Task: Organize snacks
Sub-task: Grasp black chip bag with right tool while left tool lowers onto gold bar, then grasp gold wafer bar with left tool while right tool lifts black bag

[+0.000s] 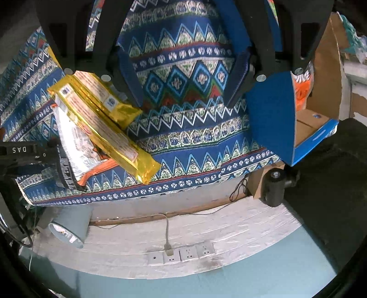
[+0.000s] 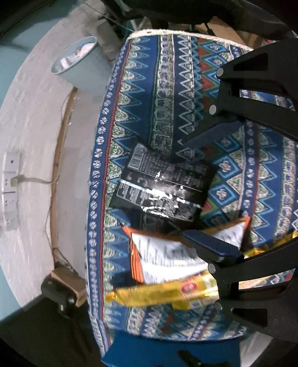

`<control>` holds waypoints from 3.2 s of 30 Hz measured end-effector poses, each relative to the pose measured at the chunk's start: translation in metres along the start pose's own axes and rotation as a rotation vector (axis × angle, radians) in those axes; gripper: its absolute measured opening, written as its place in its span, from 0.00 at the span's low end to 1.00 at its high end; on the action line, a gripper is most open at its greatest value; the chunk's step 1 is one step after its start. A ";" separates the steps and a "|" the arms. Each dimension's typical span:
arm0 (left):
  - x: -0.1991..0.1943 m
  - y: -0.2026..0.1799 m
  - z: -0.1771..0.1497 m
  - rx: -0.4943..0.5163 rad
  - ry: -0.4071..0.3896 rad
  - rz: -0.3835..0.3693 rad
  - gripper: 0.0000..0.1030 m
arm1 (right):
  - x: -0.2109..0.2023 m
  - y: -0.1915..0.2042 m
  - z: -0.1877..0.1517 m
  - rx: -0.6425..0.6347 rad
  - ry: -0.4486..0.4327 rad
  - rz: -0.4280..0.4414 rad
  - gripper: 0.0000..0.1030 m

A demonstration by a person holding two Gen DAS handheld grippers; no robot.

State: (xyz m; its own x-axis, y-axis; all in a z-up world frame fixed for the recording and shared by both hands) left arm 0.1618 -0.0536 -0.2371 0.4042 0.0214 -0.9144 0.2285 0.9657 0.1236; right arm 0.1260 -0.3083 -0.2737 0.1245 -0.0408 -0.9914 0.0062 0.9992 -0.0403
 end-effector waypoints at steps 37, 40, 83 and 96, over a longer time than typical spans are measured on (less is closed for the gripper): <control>0.027 -0.066 -0.028 -0.103 0.170 -0.168 0.77 | -0.001 0.003 -0.028 -0.071 0.000 -0.045 0.54; 0.026 -0.074 -0.041 -0.115 0.190 -0.156 0.77 | -0.009 0.010 -0.044 -0.087 -0.001 -0.028 0.54; 0.057 -0.059 -0.114 -0.007 0.298 -0.120 0.71 | -0.044 0.036 -0.095 -0.147 -0.034 0.021 0.54; 0.049 -0.072 -0.074 0.060 0.186 -0.080 0.28 | -0.043 0.044 -0.095 -0.168 -0.023 0.023 0.54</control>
State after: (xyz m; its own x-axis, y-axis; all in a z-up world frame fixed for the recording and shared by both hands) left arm 0.0996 -0.1030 -0.3191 0.2135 -0.0023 -0.9769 0.3077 0.9493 0.0650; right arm 0.0271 -0.2621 -0.2445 0.1457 -0.0164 -0.9892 -0.1623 0.9859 -0.0403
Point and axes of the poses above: each gripper's, at about its wrist camera, not at the fingertips, and x roughly the way its jaws point, y to its left, z to its top, the point moved 10 cm from there along x, roughly the way its jaws point, and after that the axes turned 6 degrees about -x, right-handed, at the moved point
